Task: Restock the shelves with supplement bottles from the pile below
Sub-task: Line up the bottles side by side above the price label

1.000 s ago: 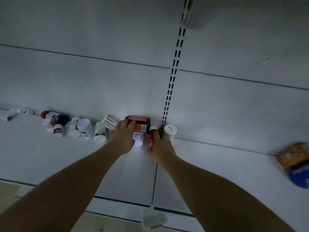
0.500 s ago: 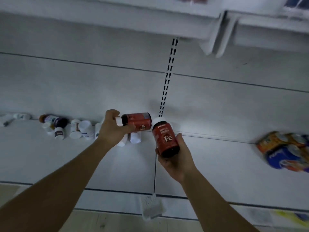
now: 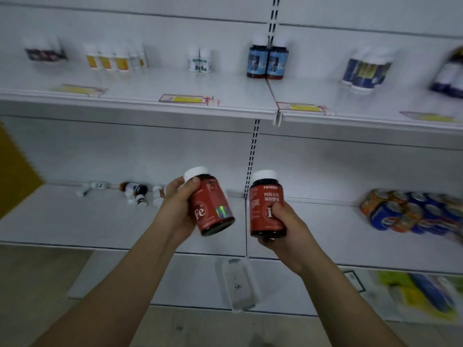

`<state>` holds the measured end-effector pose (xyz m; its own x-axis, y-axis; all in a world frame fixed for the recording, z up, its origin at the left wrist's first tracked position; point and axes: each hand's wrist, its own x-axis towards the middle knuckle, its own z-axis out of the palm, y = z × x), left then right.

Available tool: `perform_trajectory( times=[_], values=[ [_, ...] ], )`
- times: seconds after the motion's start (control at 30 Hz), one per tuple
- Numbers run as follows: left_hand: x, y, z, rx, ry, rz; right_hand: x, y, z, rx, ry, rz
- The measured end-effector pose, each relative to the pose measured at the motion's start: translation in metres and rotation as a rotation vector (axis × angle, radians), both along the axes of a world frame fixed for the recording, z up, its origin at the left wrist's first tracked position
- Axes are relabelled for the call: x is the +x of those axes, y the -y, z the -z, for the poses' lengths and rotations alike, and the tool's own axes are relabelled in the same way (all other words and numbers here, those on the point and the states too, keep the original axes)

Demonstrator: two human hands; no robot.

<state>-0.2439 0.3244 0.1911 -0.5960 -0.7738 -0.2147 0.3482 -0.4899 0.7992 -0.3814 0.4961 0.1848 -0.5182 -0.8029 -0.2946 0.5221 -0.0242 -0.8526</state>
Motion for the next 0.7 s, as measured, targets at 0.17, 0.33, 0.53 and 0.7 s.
perform_trajectory(
  times=[0.17, 0.33, 0.53, 0.7],
  values=[
    [-0.011, -0.063, -0.034, -0.013, 0.049, 0.125, 0.002, -0.050, -0.032, -0.005, -0.080, 0.073],
    [-0.056, -0.133, -0.065, -0.057, 0.055, 0.314, -0.030, -0.126, -0.054, -0.082, -0.160, 0.243],
    [-0.153, -0.261, -0.090, -0.189, 0.016, 0.590, -0.097, -0.269, -0.078, -0.131, -0.275, 0.584],
    [-0.252, -0.399, -0.098, -0.284, -0.045, 0.808, -0.160, -0.422, -0.091, -0.072, -0.332, 0.840]
  ],
)
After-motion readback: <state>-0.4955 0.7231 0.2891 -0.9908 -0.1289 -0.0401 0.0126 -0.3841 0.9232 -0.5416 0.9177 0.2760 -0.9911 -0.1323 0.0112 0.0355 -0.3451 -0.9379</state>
